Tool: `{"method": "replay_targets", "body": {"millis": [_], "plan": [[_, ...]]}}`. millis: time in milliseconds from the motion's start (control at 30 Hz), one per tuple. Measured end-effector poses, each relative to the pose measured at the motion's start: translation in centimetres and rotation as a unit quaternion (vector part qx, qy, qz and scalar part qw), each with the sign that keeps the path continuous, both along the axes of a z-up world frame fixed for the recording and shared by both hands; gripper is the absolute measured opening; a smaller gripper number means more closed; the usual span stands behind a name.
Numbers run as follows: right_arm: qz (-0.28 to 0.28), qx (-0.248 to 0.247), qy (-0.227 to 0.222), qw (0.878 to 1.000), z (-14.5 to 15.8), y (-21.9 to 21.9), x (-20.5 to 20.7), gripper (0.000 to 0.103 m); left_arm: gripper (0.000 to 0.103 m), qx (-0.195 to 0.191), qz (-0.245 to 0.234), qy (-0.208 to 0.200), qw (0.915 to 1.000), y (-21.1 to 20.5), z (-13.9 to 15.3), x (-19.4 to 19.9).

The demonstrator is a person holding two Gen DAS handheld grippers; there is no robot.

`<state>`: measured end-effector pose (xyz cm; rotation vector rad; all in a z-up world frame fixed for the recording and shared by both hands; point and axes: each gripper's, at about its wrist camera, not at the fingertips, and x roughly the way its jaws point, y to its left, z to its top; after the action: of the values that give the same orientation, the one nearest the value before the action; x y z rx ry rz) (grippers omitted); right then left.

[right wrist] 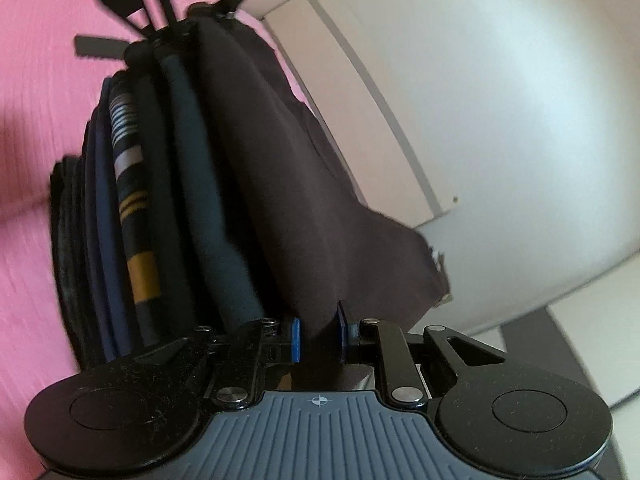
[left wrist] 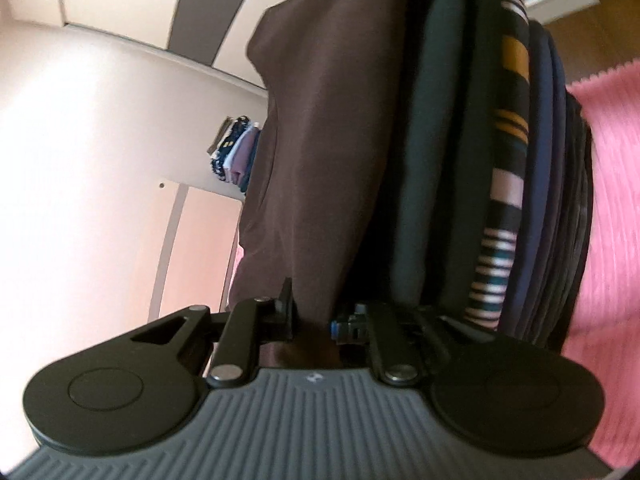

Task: Fold clothes
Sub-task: 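Lower the black shirt onto the top of the clothes stack with both grippers, then open both grippers and smooth the shirt on the stack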

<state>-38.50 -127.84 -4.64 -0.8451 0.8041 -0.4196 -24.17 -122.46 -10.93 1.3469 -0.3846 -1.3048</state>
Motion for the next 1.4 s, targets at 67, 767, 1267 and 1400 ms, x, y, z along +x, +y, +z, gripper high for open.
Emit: {"method": "replay_targets", "body": {"millis": [67,767,1267,1400], "plan": [[-0.005,0.008,0.001,1.000,0.1,0.3,-0.3,0.016,0.011,-0.008,0.011,0.012,0.9998,-0.1,-0.1,0.2],[-0.013,-0.013,0.025,1.000,-1.4,2.2,0.0,0.016,0.023,-0.004,0.043,0.067,0.9968,3.7,0.5,0.2],[-0.032,-0.026,0.018,0.999,-3.6,3.0,0.7,0.016,0.032,-0.013,0.119,0.320,0.9398,2.3,6.9,3.1],[-0.021,-0.023,0.021,0.999,-2.3,3.2,-0.3,0.016,0.032,-0.012,0.133,0.332,0.9338,1.6,5.1,3.1]]}}
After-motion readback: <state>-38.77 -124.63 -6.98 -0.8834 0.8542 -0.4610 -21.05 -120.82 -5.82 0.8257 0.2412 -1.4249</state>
